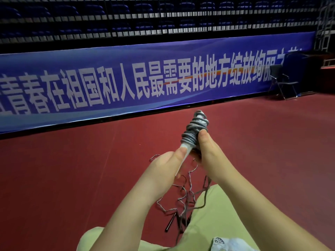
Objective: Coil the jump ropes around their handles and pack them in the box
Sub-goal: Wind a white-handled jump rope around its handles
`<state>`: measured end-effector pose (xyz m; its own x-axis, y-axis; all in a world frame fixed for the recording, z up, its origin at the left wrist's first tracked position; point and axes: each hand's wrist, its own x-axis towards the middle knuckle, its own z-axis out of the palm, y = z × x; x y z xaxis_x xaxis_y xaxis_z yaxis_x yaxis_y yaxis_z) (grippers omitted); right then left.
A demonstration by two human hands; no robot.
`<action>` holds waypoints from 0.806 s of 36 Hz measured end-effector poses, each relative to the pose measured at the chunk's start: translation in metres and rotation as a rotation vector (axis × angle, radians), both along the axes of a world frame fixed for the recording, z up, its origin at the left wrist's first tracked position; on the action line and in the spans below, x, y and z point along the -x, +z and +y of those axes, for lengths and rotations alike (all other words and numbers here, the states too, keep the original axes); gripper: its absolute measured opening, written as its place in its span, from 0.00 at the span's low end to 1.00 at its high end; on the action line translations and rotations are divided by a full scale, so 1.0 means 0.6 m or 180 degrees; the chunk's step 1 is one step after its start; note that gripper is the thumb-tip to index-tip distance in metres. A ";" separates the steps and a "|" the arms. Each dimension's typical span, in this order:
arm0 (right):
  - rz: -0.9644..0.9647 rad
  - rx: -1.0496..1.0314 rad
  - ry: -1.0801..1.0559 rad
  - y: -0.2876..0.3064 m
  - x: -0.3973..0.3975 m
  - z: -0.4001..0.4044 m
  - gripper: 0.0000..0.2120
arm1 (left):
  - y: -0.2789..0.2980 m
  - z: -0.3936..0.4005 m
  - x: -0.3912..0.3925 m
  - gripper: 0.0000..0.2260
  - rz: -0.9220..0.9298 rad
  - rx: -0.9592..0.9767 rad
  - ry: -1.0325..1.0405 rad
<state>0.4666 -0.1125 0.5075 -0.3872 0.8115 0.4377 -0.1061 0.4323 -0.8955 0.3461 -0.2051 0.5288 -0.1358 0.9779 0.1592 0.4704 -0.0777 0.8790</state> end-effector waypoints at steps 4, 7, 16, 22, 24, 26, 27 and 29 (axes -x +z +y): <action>-0.0009 0.0389 0.0283 -0.002 -0.011 0.005 0.17 | -0.002 0.002 0.004 0.29 0.0746 -0.0121 0.0335; -0.0079 0.0814 0.0263 0.010 -0.003 0.003 0.22 | -0.005 0.004 0.010 0.26 0.1015 -0.0180 0.0523; -0.0085 0.0870 0.0497 0.010 -0.001 -0.001 0.24 | -0.009 0.002 0.013 0.15 0.0596 -0.0223 0.0410; 0.0582 0.1004 0.0814 0.024 -0.008 -0.022 0.26 | -0.003 0.002 0.024 0.18 -0.0181 0.0053 -0.0335; 0.0924 0.1132 0.1027 0.024 -0.015 -0.021 0.30 | -0.002 -0.004 0.030 0.19 -0.1215 0.0383 -0.0987; 0.1149 0.1003 0.1155 0.024 -0.020 -0.018 0.36 | -0.006 -0.008 0.032 0.26 -0.2082 0.0706 -0.1577; 0.1261 0.0928 0.1239 0.025 -0.022 -0.018 0.38 | -0.009 -0.008 0.030 0.29 -0.2379 0.0825 -0.1826; 0.1437 0.0824 0.1469 0.029 -0.025 -0.020 0.45 | -0.016 -0.005 0.020 0.29 -0.2723 0.0947 -0.2197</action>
<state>0.4814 -0.1244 0.5252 -0.5434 0.7077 0.4516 -0.6141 0.0317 -0.7886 0.3341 -0.2084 0.5195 0.4936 0.8694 0.0222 -0.3546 0.1779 0.9179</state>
